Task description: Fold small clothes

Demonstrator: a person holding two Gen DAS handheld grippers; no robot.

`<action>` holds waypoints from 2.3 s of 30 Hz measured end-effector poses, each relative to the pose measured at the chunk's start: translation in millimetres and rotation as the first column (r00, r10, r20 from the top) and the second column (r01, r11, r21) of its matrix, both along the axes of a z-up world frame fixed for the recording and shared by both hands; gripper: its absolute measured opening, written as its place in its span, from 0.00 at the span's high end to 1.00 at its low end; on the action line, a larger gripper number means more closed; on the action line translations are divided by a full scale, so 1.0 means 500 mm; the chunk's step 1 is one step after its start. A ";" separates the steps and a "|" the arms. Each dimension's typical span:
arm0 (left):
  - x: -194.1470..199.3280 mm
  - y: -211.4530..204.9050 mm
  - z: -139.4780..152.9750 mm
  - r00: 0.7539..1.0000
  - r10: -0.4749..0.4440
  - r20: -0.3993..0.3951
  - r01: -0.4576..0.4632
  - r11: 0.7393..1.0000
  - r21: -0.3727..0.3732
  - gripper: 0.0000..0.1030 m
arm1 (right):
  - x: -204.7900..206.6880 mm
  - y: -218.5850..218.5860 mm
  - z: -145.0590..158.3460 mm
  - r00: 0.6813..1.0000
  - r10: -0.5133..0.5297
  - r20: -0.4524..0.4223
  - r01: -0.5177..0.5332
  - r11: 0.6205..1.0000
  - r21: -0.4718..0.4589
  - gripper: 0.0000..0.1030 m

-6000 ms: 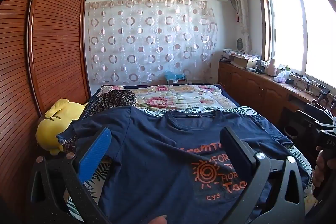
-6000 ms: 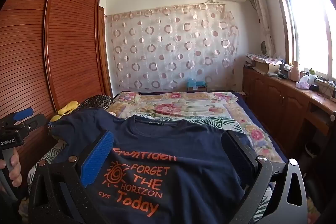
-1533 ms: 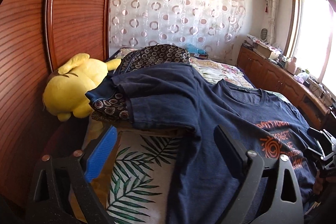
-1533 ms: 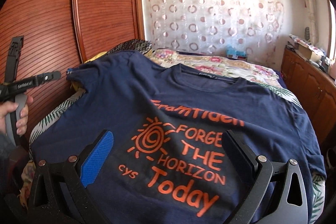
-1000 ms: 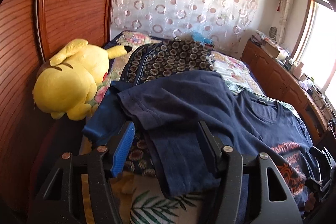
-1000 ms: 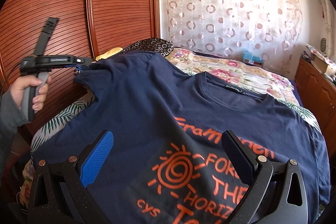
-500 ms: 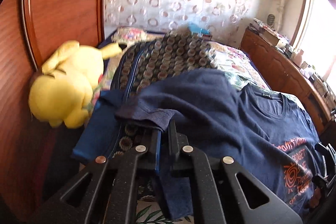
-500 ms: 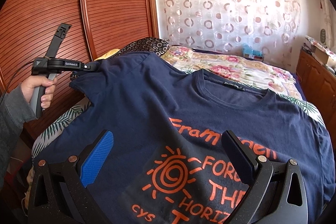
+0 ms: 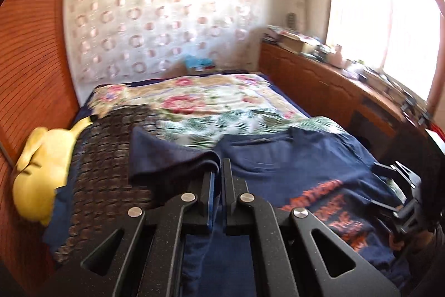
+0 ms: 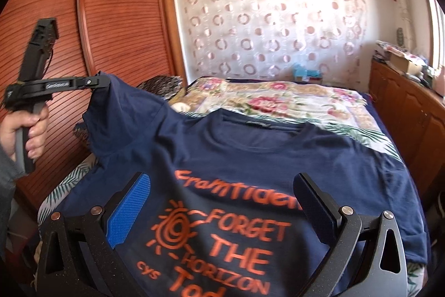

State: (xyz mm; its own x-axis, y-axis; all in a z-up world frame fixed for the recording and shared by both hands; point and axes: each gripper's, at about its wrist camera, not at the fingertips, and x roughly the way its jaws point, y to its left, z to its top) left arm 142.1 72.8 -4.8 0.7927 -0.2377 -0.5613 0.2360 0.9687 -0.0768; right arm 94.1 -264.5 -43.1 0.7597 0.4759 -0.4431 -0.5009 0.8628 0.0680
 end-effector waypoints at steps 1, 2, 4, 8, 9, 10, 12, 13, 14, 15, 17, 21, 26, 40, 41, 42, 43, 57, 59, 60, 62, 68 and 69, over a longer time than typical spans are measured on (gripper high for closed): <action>-0.001 -0.019 -0.003 1.000 -0.018 -0.005 0.018 1.000 0.003 0.96 | -0.001 -0.003 -0.003 1.000 -0.007 -0.003 0.007 1.000 0.002 0.00; 0.000 -0.031 -0.008 0.999 -0.031 -0.013 0.031 1.000 0.005 0.96 | -0.003 -0.003 -0.006 1.000 -0.013 -0.007 0.013 1.000 0.002 0.00; -0.004 -0.052 -0.019 0.998 -0.049 -0.027 0.050 0.999 0.009 0.96 | -0.005 -0.001 -0.016 1.000 -0.025 -0.015 0.025 1.000 -0.001 0.00; -0.023 -0.081 -0.028 0.996 -0.074 -0.042 0.074 0.997 0.021 0.84 | -0.007 0.014 -0.018 0.999 -0.035 -0.032 0.035 0.999 -0.006 0.00; -0.029 -0.083 -0.027 0.997 -0.072 -0.041 0.073 0.997 0.021 0.76 | -0.006 0.018 -0.017 0.999 -0.037 -0.035 0.037 0.999 -0.008 0.00; -0.035 -0.087 -0.025 0.997 -0.067 -0.037 0.068 0.997 0.024 0.69 | -0.006 0.023 -0.016 0.999 -0.038 -0.037 0.037 0.999 -0.009 0.00; -0.053 -0.078 -0.023 0.999 -0.048 -0.014 0.049 0.998 0.040 0.58 | -0.003 0.028 -0.010 0.998 -0.038 -0.040 0.038 0.999 -0.010 0.00; -0.058 -0.077 -0.024 0.999 -0.044 -0.005 0.044 0.998 0.043 0.57 | -0.003 0.033 -0.009 0.999 -0.036 -0.040 0.036 0.999 -0.012 0.00; -0.064 -0.071 -0.026 0.999 -0.039 -0.003 0.040 0.998 0.043 0.55 | -0.001 0.036 -0.007 0.999 -0.030 -0.041 0.030 0.999 -0.014 0.03; -0.070 -0.061 -0.029 1.000 -0.030 -0.009 0.030 0.999 0.043 0.47 | 0.000 0.045 -0.007 0.999 -0.024 -0.043 0.024 0.999 -0.021 0.04; -0.078 -0.050 -0.041 1.000 -0.009 -0.005 0.009 0.999 0.043 0.33 | 0.006 0.045 -0.004 0.999 -0.011 -0.042 0.010 0.999 -0.034 0.07; -0.099 -0.017 -0.068 0.999 0.032 -0.008 -0.032 0.999 0.017 0.24 | 0.016 0.072 0.003 0.999 0.036 -0.029 -0.039 0.996 -0.083 0.15; -0.125 0.008 -0.103 0.995 0.101 -0.018 -0.100 0.995 0.012 0.24 | 0.058 0.129 0.016 0.994 0.109 -0.024 -0.111 0.984 -0.139 0.23; -0.161 0.045 -0.184 0.983 0.161 -0.088 -0.166 0.985 -0.048 0.24 | 0.258 0.321 -0.048 0.929 0.278 -0.243 -0.329 0.922 -0.203 0.47; -0.162 0.045 -0.187 0.983 0.159 -0.090 -0.164 0.985 -0.049 0.24 | 0.271 0.327 -0.051 0.929 0.268 -0.256 -0.323 0.924 -0.205 0.47; -0.163 0.042 -0.191 0.983 0.156 -0.095 -0.161 0.986 -0.051 0.24 | 0.282 0.331 -0.054 0.929 0.256 -0.266 -0.316 0.925 -0.211 0.48; -0.162 0.038 -0.194 0.983 0.152 -0.099 -0.157 0.986 -0.051 0.24 | 0.289 0.335 -0.058 0.926 0.257 -0.275 -0.319 0.924 -0.212 0.51; -0.149 -0.001 -0.223 0.984 0.128 -0.128 -0.132 0.991 -0.024 0.24 | 0.270 0.379 -0.052 0.946 0.250 -0.204 -0.305 0.902 -0.307 0.58; -0.149 -0.001 -0.225 0.983 0.129 -0.129 -0.133 0.991 -0.022 0.24 | 0.258 0.382 -0.050 0.948 0.255 -0.191 -0.304 0.903 -0.303 0.58; -0.149 -0.001 -0.227 0.983 0.128 -0.130 -0.132 0.991 -0.025 0.24 | 0.255 0.385 -0.053 0.944 0.268 -0.194 -0.317 0.899 -0.301 0.58; -0.150 -0.001 -0.230 0.983 0.128 -0.133 -0.132 0.991 -0.027 0.24 | 0.247 0.393 -0.061 0.931 0.292 -0.217 -0.349 0.886 -0.305 0.58; -0.146 0.001 -0.244 0.980 0.132 -0.152 -0.136 0.991 -0.020 0.24 | 0.251 0.384 -0.078 0.924 0.302 -0.236 -0.365 0.880 -0.304 0.91; -0.143 0.001 -0.246 0.979 0.132 -0.158 -0.137 0.990 -0.017 0.24 | 0.254 0.375 -0.078 0.927 0.292 -0.236 -0.354 0.888 -0.292 0.92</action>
State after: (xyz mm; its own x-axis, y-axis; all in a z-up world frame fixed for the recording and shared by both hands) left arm 70.5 73.3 -127.6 0.7218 -0.1519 -0.6752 0.0869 0.9878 -0.1293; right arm 220.9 -77.0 -81.8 0.4804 0.4873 -0.7292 -0.7613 0.6445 -0.0709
